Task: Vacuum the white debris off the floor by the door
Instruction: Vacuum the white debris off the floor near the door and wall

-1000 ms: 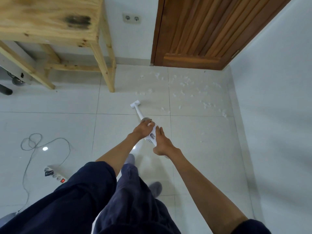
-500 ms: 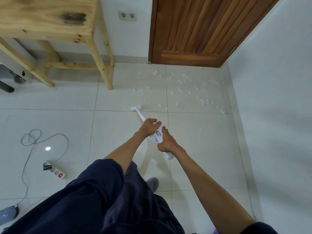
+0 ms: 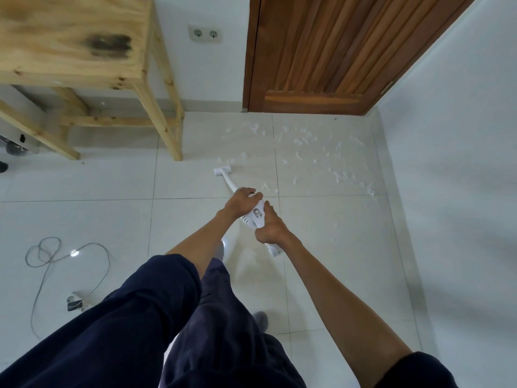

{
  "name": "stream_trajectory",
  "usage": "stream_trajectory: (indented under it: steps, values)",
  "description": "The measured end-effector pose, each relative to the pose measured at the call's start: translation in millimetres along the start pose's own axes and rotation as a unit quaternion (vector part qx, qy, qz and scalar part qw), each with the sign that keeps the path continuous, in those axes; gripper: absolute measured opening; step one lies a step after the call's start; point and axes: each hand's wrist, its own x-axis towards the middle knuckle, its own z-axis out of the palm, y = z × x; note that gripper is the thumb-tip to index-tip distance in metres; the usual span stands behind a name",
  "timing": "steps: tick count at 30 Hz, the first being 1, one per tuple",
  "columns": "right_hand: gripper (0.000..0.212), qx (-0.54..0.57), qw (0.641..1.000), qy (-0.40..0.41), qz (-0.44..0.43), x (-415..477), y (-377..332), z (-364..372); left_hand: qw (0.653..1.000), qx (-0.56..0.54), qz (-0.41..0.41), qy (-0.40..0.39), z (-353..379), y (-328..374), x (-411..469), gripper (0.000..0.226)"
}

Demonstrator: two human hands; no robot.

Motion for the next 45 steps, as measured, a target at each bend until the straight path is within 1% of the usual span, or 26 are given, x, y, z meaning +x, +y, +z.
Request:
stream_trajectory:
  steps: [2, 4, 5, 6, 8, 9, 11, 14, 16, 18, 19, 21, 22, 26, 28, 30, 32, 33, 35, 39, 40, 41, 43, 45]
  values:
    - [0.084, 0.006, 1.000, 0.005, 0.001, 18, -22, -9, 1.000, 0.003, 0.005, 0.001, -19, 14, 16, 0.026]
    - [0.083, 0.009, 1.000, 0.009, -0.002, 36, -43, -18, 1.000, 0.007, 0.008, -0.007, -40, 27, 33, 0.014]
    - [0.084, 0.011, 1.000, 0.011, -0.003, 44, -53, -23, 1.000, 0.008, 0.010, -0.011, -49, 34, 41, 0.011]
    - [0.084, 0.014, 1.000, 0.011, -0.008, 52, -64, -27, 1.000, 0.008, 0.012, -0.016, -59, 40, 50, 0.012]
    - [0.083, 0.022, 1.000, 0.012, -0.015, 68, -82, -36, 1.000, 0.008, 0.009, -0.022, -77, 52, 67, 0.025]
    - [0.083, 0.025, 0.999, 0.015, -0.017, 78, -93, -41, 1.000, 0.008, 0.008, -0.024, -87, 58, 78, 0.028]
    - [0.079, 0.027, 0.999, 0.021, -0.022, 92, -108, -47, 1.000, 0.015, 0.012, -0.025, -100, 65, 92, 0.016]
    - [0.071, 0.025, 0.999, 0.033, -0.025, 113, -126, -57, 0.999, 0.024, 0.011, -0.026, -120, 79, 112, 0.015]
    - [0.070, 0.025, 0.999, 0.036, -0.027, 126, -137, -64, 0.999, 0.029, 0.008, -0.022, -131, 90, 123, 0.010]
    - [0.068, 0.020, 0.999, 0.040, -0.030, 136, -144, -70, 0.999, 0.023, 0.012, -0.021, -139, 95, 135, 0.022]
    - [0.067, 0.021, 0.998, 0.041, -0.030, 142, -147, -72, 0.999, 0.024, 0.017, -0.023, -141, 97, 141, 0.023]
    - [0.068, 0.018, 0.998, 0.043, -0.028, 148, -153, -75, 0.999, 0.029, 0.016, -0.024, -145, 99, 150, 0.015]
    - [0.067, 0.016, 0.998, 0.045, -0.027, 153, -156, -77, 0.999, 0.029, 0.009, -0.021, -148, 100, 155, 0.014]
    - [0.069, 0.018, 0.999, 0.041, -0.027, 160, -159, -77, 1.000, 0.021, 0.003, -0.011, -149, 102, 163, 0.030]
    - [0.071, 0.020, 0.999, 0.035, -0.022, 159, -157, -77, 0.999, 0.029, 0.002, -0.013, -148, 104, 158, 0.033]
    - [0.072, 0.023, 0.999, 0.034, -0.020, 155, -152, -77, 0.999, 0.031, 0.004, -0.014, -142, 103, 155, 0.027]
    - [0.073, 0.023, 0.999, 0.032, -0.021, 151, -148, -80, 0.999, 0.029, 0.003, -0.016, -139, 106, 146, 0.013]
    - [0.074, 0.022, 0.999, 0.030, -0.019, 149, -146, -81, 0.999, 0.025, 0.004, -0.020, -137, 106, 144, 0.016]
    - [0.079, 0.019, 0.999, 0.021, -0.020, 141, -140, -85, 1.000, 0.021, 0.005, -0.023, -128, 105, 136, 0.035]
    - [0.081, 0.017, 0.999, 0.018, -0.020, 135, -128, -86, 0.999, 0.032, -0.010, -0.015, -114, 96, 138, 0.063]
    - [0.080, 0.014, 1.000, 0.019, -0.021, 135, -124, -87, 0.999, 0.031, -0.010, -0.014, -112, 95, 138, 0.064]
    - [0.079, 0.013, 0.999, 0.021, -0.022, 136, -121, -87, 0.999, 0.029, -0.008, -0.015, -110, 97, 134, 0.057]
    - [0.079, 0.008, 0.999, 0.025, -0.031, 137, -118, -85, 1.000, 0.021, -0.008, -0.014, -108, 100, 129, 0.036]
    - [0.081, -0.003, 0.999, 0.027, -0.047, 141, -119, -85, 1.000, 0.018, -0.003, -0.009, -108, 97, 138, 0.025]
